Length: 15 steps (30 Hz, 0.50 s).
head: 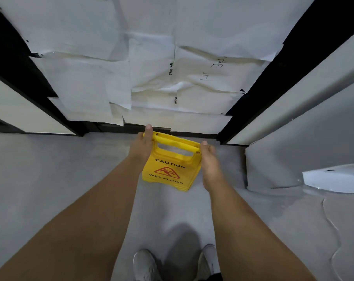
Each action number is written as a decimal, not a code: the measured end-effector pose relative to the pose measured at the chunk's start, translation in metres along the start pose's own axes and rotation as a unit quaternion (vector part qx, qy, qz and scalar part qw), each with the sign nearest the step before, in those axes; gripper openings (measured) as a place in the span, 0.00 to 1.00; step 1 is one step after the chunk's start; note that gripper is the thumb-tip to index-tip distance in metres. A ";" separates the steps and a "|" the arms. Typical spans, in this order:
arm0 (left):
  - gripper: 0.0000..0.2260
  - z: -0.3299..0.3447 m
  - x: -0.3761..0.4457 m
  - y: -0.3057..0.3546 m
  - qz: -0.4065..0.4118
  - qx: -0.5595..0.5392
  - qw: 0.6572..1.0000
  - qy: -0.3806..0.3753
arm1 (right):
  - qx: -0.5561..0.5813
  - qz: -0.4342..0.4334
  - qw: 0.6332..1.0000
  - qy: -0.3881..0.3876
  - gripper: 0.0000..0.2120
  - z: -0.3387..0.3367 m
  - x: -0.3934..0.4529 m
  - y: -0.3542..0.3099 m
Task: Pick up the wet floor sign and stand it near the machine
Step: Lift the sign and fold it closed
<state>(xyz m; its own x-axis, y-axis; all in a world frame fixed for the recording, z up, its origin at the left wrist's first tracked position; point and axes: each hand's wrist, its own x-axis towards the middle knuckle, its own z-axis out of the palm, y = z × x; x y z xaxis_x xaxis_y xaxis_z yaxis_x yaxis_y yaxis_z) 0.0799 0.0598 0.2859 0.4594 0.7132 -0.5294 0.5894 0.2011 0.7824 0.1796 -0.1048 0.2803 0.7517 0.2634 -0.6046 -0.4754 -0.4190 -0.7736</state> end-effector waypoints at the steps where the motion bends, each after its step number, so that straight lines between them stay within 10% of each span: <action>1: 0.28 -0.001 -0.008 -0.001 -0.004 0.008 1.000 0.009 | -0.021 -0.003 1.000 0.010 0.19 0.000 -0.004 -0.002; 15: 0.27 0.021 -0.100 -0.032 -0.087 0.023 0.996 -0.016 | -0.246 -0.043 0.968 -0.034 0.22 -0.054 -0.048 -0.002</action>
<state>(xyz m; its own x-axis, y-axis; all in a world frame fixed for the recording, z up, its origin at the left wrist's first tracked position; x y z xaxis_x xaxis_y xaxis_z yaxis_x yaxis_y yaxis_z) 0.0293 -0.0319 0.3072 0.3690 0.6477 -0.6665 0.6910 0.2885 0.6628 0.1693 -0.1636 0.3215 0.7385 0.3656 -0.5666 -0.1250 -0.7514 -0.6479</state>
